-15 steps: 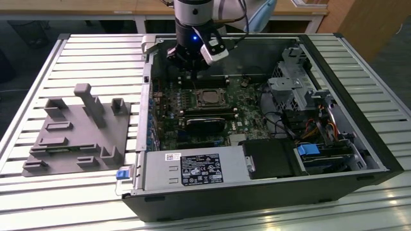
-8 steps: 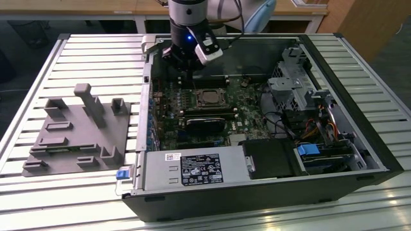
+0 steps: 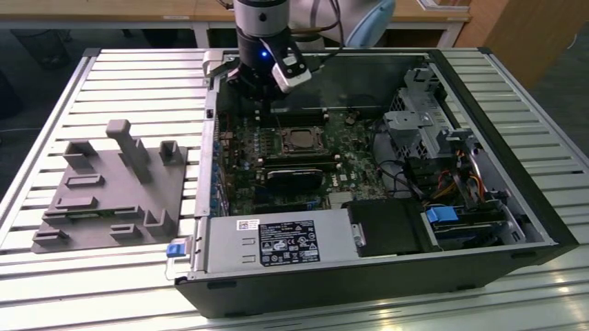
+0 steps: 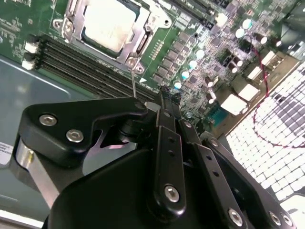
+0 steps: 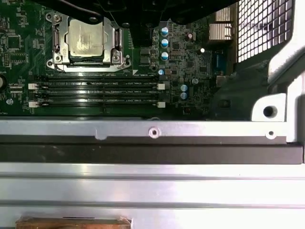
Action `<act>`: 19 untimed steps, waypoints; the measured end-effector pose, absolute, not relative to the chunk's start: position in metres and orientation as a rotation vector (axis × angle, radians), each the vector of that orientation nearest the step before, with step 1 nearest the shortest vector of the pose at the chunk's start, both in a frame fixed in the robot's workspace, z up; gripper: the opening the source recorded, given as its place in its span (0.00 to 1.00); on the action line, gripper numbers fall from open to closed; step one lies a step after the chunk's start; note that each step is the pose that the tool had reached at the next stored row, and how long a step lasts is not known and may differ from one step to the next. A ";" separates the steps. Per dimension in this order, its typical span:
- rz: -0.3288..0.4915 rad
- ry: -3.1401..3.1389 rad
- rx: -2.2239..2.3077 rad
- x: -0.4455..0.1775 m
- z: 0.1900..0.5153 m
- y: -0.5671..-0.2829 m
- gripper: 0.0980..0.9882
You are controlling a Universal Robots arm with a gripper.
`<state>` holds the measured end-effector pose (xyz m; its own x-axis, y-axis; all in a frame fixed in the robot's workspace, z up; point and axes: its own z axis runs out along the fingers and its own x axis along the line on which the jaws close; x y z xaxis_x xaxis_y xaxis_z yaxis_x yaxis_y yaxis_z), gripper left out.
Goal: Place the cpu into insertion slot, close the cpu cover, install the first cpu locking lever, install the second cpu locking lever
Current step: 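Install the first cpu locking lever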
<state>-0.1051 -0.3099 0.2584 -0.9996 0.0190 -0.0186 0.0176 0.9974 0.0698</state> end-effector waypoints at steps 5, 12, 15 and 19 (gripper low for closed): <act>0.109 3.120 0.029 -0.105 0.256 -0.300 0.01; 0.109 3.120 0.029 -0.105 0.254 -0.297 0.01; 0.109 3.120 0.029 -0.105 0.254 -0.297 0.01; 0.109 3.120 0.029 -0.102 0.254 -0.297 0.01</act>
<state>-0.1022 -0.2967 0.2540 -0.9996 0.0190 -0.0185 0.0177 0.9974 0.0698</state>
